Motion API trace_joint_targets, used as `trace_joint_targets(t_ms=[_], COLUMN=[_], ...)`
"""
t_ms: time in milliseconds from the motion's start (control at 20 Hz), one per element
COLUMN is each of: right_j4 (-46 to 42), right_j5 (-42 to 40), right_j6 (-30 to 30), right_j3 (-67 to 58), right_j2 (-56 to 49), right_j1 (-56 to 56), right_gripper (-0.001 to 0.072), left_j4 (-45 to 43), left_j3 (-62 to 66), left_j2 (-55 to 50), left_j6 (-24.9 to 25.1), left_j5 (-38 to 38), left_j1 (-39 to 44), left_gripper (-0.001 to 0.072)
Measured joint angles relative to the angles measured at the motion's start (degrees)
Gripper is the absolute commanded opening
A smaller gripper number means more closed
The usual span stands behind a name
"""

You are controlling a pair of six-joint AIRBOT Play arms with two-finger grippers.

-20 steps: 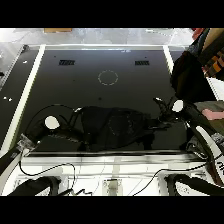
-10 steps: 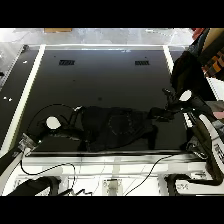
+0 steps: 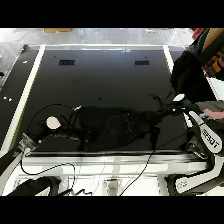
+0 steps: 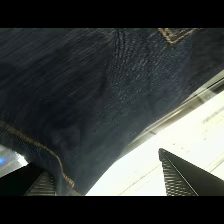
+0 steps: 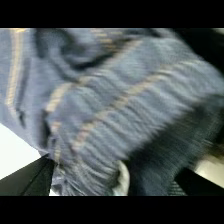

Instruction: Fold the clothes and pants, and hang the long-sleeved shirts on hangers.

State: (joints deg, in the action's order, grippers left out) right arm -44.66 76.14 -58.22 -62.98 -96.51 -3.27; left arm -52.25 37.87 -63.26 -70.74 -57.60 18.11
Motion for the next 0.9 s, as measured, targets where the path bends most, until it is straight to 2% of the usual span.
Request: trace_joint_targets(t_ms=[50, 100, 150, 350, 550, 700, 900], right_j4=[0.92, 1.73, 2.25, 3.21, 1.16, -6.73, -17.22], right_j5=[-1.25, -2.84, -4.31, -8.39, -9.2, -10.19, -10.67], right_j6=[0.83, 1.49, 1.95, 3.02, 2.05, -4.09, -15.08], right_j3=[-0.02, -0.02, -0.09, -3.06, -10.25, -16.79, -23.08], right_j2=[-0.22, -0.33, -0.39, 0.24, 4.44, 9.33, 17.11], right_j1=[1.27, 2.73, 4.07, 8.13, 8.13, 5.31, -2.43], right_gripper=[0.0392, 0.0129, 0.003, 0.0029, 0.0029, 0.0029, 0.0029], left_j4=[0.0, 0.0, 0.0, -0.55, -7.65, -14.6, -20.55], left_j3=[0.0, 0.0, 0.0, 0.24, 5.77, 13.9, 22.84], left_j2=[0.0, 0.0, 0.0, 0.0, 0.59, 2.54, 7.19], left_j6=[0.0, 0.0, 0.0, 0.81, 2.73, 3.26, 3.5], left_j5=[0.0, 0.02, 0.02, 0.66, 1.53, 1.7, 1.95], left_j1=[0.0, 0.0, 0.0, 0.0, 0.0, 0.0, 0.0], left_gripper=[0.0695, 0.0696, 0.0695, 0.0695, 0.0694, 0.0694, 0.0693])
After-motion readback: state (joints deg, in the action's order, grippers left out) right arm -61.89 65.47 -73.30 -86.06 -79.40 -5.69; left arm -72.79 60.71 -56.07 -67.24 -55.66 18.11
